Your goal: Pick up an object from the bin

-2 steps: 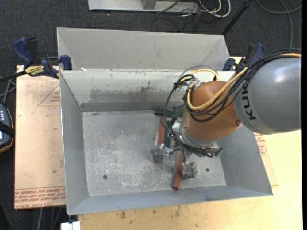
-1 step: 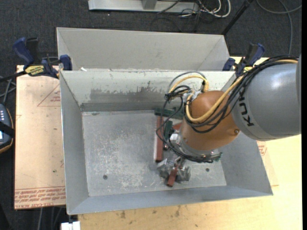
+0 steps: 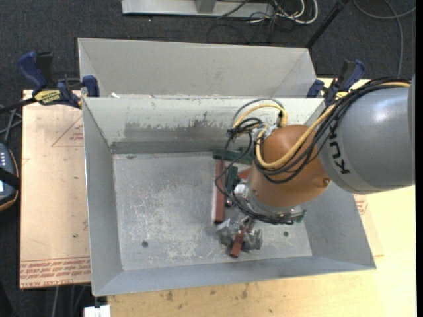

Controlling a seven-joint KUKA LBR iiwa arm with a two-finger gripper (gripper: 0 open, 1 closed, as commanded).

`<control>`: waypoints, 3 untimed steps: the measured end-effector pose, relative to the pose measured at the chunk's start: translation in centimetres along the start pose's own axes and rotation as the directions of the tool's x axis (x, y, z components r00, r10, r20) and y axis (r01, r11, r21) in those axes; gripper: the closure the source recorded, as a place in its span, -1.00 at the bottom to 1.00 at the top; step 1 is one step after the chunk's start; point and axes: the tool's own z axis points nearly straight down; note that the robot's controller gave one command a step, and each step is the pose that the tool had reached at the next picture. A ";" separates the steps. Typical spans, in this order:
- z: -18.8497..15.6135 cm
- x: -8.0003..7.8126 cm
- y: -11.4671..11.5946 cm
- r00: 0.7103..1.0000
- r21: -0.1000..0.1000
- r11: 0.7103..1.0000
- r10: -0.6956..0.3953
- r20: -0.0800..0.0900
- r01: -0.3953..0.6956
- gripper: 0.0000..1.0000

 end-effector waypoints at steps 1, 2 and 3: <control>-12.0 -0.9 -3.5 1.000 0.002 1.000 0.026 0.002 -0.026 1.00; -12.0 -1.0 -3.4 1.000 0.002 1.000 0.025 0.002 -0.025 1.00; -12.0 -0.9 -3.4 1.000 0.002 1.000 0.025 0.002 -0.025 1.00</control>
Offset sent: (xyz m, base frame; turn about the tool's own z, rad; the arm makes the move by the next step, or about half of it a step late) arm 0.0000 0.0000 0.0000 0.0000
